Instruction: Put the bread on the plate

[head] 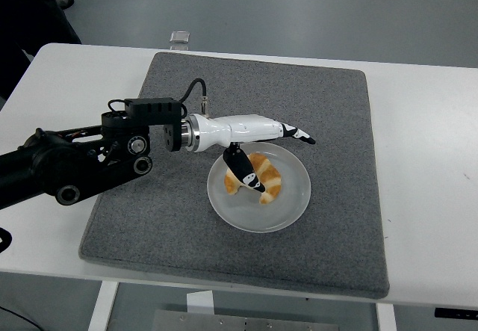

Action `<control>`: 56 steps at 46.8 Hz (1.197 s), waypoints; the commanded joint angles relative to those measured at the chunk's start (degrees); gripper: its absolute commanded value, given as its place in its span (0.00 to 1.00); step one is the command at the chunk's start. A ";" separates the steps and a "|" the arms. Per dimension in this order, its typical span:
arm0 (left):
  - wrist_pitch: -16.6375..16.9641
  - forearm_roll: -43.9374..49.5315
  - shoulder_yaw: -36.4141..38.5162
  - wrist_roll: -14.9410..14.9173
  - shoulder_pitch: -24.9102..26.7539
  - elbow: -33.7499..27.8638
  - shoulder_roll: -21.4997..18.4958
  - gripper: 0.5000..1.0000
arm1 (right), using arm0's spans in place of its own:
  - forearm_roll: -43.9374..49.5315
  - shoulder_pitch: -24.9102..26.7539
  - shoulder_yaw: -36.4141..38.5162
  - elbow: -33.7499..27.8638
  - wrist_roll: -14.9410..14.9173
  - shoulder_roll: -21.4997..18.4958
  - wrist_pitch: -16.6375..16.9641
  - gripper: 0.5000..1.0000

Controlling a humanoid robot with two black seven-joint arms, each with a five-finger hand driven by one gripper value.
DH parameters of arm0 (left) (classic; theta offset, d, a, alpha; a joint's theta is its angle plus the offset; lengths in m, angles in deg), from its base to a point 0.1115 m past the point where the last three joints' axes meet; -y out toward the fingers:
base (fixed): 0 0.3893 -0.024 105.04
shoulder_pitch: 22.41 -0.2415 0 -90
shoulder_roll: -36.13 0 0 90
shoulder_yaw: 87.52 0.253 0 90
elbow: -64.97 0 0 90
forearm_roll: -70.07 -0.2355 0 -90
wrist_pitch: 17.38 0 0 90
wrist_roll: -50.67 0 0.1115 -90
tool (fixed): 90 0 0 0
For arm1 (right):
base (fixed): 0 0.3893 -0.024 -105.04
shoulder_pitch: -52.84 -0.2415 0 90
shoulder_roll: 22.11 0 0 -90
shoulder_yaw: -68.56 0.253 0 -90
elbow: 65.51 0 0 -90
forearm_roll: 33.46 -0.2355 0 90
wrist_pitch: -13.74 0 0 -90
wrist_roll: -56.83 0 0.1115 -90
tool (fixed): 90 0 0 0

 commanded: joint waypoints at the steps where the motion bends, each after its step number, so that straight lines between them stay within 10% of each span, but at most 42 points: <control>1: -1.67 4.29 -1.65 0.00 0.44 0.06 -1.23 1.00 | 0.00 0.00 -0.01 0.00 0.00 0.00 0.00 0.90; 12: -8.79 18.35 -9.03 -0.35 0.79 0.32 -4.92 1.00 | 0.00 0.00 -0.01 0.00 0.00 0.00 0.00 0.90; 27: -9.14 35.48 -15.36 -0.35 0.00 1.46 -9.58 1.00 | 0.00 0.00 -0.01 0.00 0.00 0.00 0.00 0.90; 50: -12.74 63.88 -15.71 -1.49 0.53 16.40 -10.02 1.00 | 0.00 0.00 -0.01 -0.09 0.00 0.00 0.00 0.90; 56: -16.61 71.26 -15.80 -6.23 0.97 22.11 -9.59 1.00 | 0.00 0.00 -0.01 0.00 0.00 0.00 0.00 0.90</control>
